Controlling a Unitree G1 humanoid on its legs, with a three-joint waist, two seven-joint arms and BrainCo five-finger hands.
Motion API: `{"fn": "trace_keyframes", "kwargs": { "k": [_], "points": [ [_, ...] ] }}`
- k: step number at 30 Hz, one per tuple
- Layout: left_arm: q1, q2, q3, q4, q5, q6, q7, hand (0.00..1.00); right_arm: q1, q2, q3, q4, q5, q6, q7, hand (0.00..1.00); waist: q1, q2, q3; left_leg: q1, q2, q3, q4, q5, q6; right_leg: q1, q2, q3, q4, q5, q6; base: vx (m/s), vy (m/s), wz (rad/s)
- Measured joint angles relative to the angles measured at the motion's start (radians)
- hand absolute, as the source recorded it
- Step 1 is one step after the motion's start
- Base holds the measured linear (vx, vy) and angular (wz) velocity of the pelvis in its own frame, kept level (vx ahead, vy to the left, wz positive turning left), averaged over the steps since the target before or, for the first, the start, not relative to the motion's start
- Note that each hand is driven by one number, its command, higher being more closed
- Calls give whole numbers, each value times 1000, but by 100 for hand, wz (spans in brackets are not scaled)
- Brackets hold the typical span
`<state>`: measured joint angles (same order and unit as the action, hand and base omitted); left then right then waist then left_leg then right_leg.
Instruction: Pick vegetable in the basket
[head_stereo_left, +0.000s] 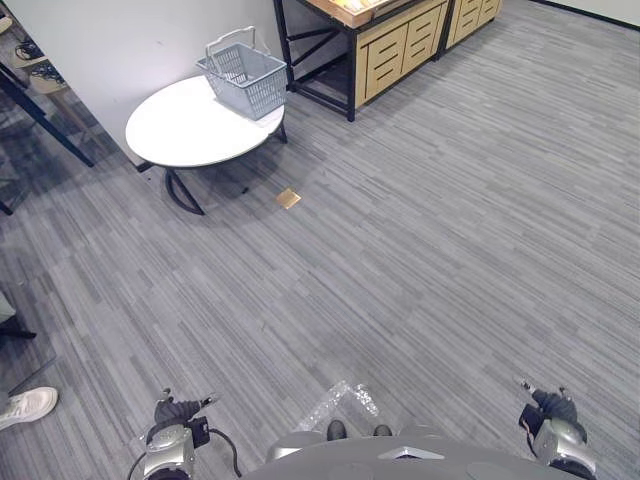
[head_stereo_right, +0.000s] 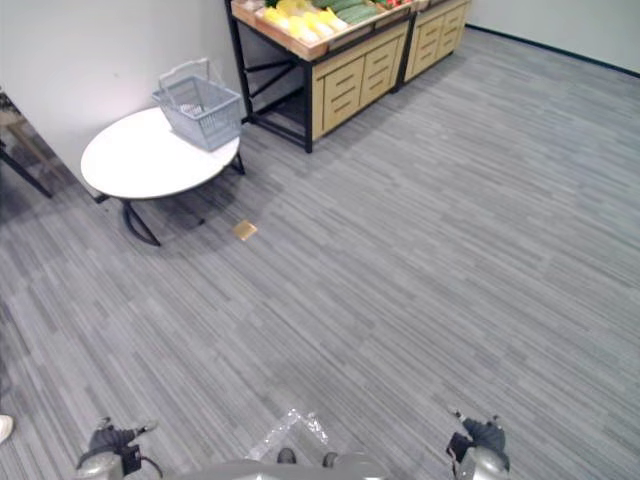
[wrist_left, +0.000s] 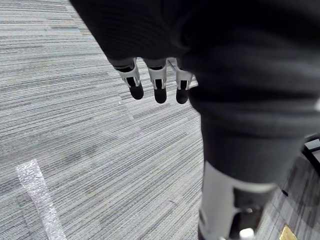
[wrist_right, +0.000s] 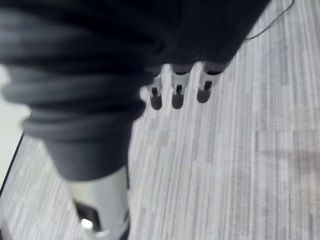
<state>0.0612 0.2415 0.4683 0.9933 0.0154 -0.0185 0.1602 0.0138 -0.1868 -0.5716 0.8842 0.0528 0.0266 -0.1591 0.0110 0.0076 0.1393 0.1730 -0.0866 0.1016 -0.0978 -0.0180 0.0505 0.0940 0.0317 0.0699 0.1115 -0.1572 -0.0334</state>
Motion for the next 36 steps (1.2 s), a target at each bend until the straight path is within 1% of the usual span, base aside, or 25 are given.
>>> {"fn": "trace_keyframes", "kwargs": {
  "k": [6, 10, 14, 18, 20, 21, 22, 23, 24, 25, 26, 27, 28, 29, 30, 31, 32, 33, 34, 35, 36],
  "points": [
    [-3, -1, -1, 0, -5, -8, 0, 0, -8, 0, 36, 0, 0, 0, 1, 0, -3, 5, 7, 19, 5, 0, 0, -14, -8, 18, 3, 2, 0, 0, 0, 19, -7, -1],
    [-3, -11, -3, 0, -5, -8, 0, 0, -6, 1, 37, 0, 0, 0, 0, 0, -3, 7, 7, 14, 6, -2, 14, -25, -3, 20, 4, 1, 0, 0, 0, -5, -4, 1],
    [-4, -29, -9, -5, -5, -8, 0, 0, -6, 1, 37, -2, 0, 0, 0, 0, -4, 15, 13, -4, 4, -8, 15, -27, 0, 9, 2, -1, 0, -2, -1, -40, -12, 4],
    [-2, -36, -30, -20, -5, -8, 0, 0, -2, 1, 39, -3, 0, 0, 0, 0, -4, 21, 17, -20, 0, -13, 15, -27, -1, -17, 0, -1, 14, -17, -9, -8, -5, 0],
    [-1, -36, -35, -20, -5, -8, 0, 0, 7, 1, 41, -4, 0, 0, 0, 0, -4, 20, 18, -24, -2, -16, 17, -32, -6, -21, -1, -1, 30, -38, -8, -4, -47, 6],
    [-3, -36, -35, -20, -5, -8, 0, 0, 13, 2, 41, -5, 1, 0, 0, 0, -5, 18, 19, -51, -3, -17, 60, -66, -15, -37, -3, -2, 54, -55, -13, 4, -80, 10],
    [-9, -37, -36, -27, -6, -8, 0, 0, 12, 1, 43, -6, 1, 0, 0, 0, -5, 13, 23, -105, 0, -10, 176, -122, -21, -54, -6, -2, 84, -73, -15, 11, -63, 7],
    [-8, -39, -36, -35, -6, -8, 0, 0, 13, 1, 44, -11, 1, 0, 0, 0, -4, 14, 28, -137, 7, -3, 251, -155, -25, -57, -5, -5, 95, -81, -22, -7, -73, -1],
    [-7, -43, -36, -42, -6, -8, -1, 0, 24, 3, 50, -33, 1, 1, 0, 0, 0, 13, 38, -191, 25, 15, 386, -204, -50, -54, -1, -7, 100, -91, -29, 0, -75, -9],
    [1, -55, -34, -72, -11, -8, 0, 0, 48, 5, 75, -98, 1, 2, 1, 0, 6, 15, 59, -302, 78, 58, 677, -243, -108, -31, 12, -8, 116, -109, -44, 18, -84, -11],
    [4, -63, -34, -86, -26, -8, 0, 0, 60, 4, 84, -129, 0, 2, 1, 0, 8, 22, 67, -348, 106, 70, 790, -244, -113, -14, 21, -5, 123, -117, -54, 89, -54, -22],
    [10, -75, -37, -114, -43, -8, 1, 0, 68, -3, 108, -169, 0, 2, 0, 0, 18, 25, 76, -408, 168, 98, 961, -249, -110, 12, 31, 4, 140, -140, -65, 141, -17, -24],
    [9, -77, -46, -122, -47, -8, 1, 0, 68, -9, 128, -188, 0, 2, 1, 0, 28, 16, 78, -439, 208, 119, 1022, -255, -109, 21, 28, 14, 160, -163, -66, 149, -7, -33],
    [9, -77, -58, -133, -48, -9, 1, 0, 65, -17, 141, -204, 0, 1, 1, 0, 36, 6, 77, -464, 240, 137, 1029, -259, -111, 26, 20, 27, 172, -182, -63, 176, 30, -27],
    [8, -75, -70, -139, -49, -10, 1, 0, 53, -31, 151, -206, 0, -1, 1, 0, 37, -1, 78, -485, 259, 150, 985, -260, -113, 36, 6, 34, 171, -196, -60, 241, 89, -25],
    [8, -73, -84, -142, -65, -13, 0, 0, 29, -58, 153, -195, -1, 0, 1, 0, 36, -12, 76, -500, 260, 184, 832, -255, -120, 55, -29, 47, 156, -213, -44, 379, 164, -15],
    [7, -73, -90, -142, -68, -14, 0, 0, 20, -72, 154, -191, -5, 0, 0, 0, 35, -14, 76, -508, 256, 200, 754, -245, -125, 63, -45, 50, 141, -214, -35, 379, 175, -9],
    [6, -73, -94, -143, -71, -16, 0, 0, 10, -93, 157, -187, -14, 0, -1, 0, 35, -16, 77, -518, 245, 227, 636, -209, -125, 86, -75, 51, 107, -212, -25, 446, 221, -3],
    [6, -71, -95, -142, -72, -19, 1, 0, -8, -124, 166, -175, -35, -1, -1, 0, 38, -16, 78, -526, 224, 265, 470, -120, -116, 117, -109, 53, 55, -204, -11, 491, 280, -10],
    [5, -70, -100, -142, -73, -24, 1, 0, -36, -160, 180, -149, -51, -1, -2, 0, 38, 0, 78, -523, 220, 306, 310, -8, -99, 142, -121, 54, 29, -198, 0, 512, 312, -12],
    [5, -66, -107, -141, -73, -28, 2, 0, -43, -174, 196, -146, -62, -1, -2, 0, 43, 7, 79, -524, 222, 320, 286, 66, -79, 153, -123, 55, 27, -200, 4, 541, 348, -12]
  ]
}}
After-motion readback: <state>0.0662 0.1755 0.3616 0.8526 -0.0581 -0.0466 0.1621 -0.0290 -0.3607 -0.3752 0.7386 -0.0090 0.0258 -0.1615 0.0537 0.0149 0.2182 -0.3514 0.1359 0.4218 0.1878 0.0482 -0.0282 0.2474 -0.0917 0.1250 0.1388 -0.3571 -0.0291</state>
